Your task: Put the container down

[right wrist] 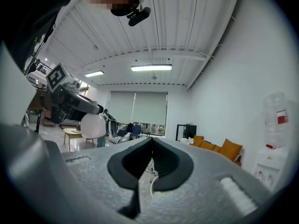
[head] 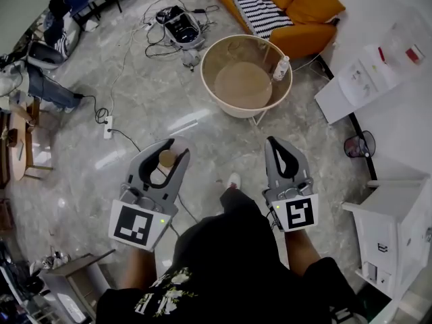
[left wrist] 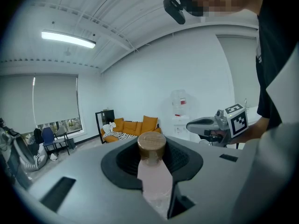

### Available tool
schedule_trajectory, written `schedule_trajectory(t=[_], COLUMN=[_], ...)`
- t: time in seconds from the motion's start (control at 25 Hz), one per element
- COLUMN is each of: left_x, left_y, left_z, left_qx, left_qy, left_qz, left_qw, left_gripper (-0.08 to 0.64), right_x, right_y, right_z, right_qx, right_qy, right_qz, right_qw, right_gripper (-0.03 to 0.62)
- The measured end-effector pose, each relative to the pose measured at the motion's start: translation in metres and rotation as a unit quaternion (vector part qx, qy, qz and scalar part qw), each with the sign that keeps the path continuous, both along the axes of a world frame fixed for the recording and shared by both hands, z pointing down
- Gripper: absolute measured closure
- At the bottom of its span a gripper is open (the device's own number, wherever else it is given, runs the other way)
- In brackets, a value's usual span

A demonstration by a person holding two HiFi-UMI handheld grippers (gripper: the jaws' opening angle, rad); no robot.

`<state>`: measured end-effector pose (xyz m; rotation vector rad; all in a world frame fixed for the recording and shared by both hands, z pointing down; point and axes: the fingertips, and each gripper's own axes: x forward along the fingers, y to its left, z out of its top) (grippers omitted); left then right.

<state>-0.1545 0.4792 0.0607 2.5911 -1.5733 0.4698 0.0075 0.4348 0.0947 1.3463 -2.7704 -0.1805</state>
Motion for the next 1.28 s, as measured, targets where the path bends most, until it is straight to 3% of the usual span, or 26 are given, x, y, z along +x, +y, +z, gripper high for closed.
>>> schedule_trajectory(t=[0.32,0.72,1.28], left_x=[0.025,0.006,-0.025], left_y=[-0.071,-0.117,-0.175], left_z=[-0.009,-0.004,0.002], left_qx=[0.001,0.005,0.005], left_qy=[-0.003,0.002,0.004], left_qz=[0.002,-0.016,0.012], left_qw=[1.0,0.9999,0.9999], left_gripper=[0.428,0.428,0.428], right_x=[0.026,0.001,-0.022], right_y=[-0.072,-0.118,-0.161], right_z=[-0.007,-0.007,-0.003], right_qx=[0.0,0.007,0.002], right_qy=[-0.001,0.009,0.025], right_qz=[0.003,-0.023,0.009], right_qw=[1.0,1.0,1.0], right_gripper=[0.597,0.597,0.597])
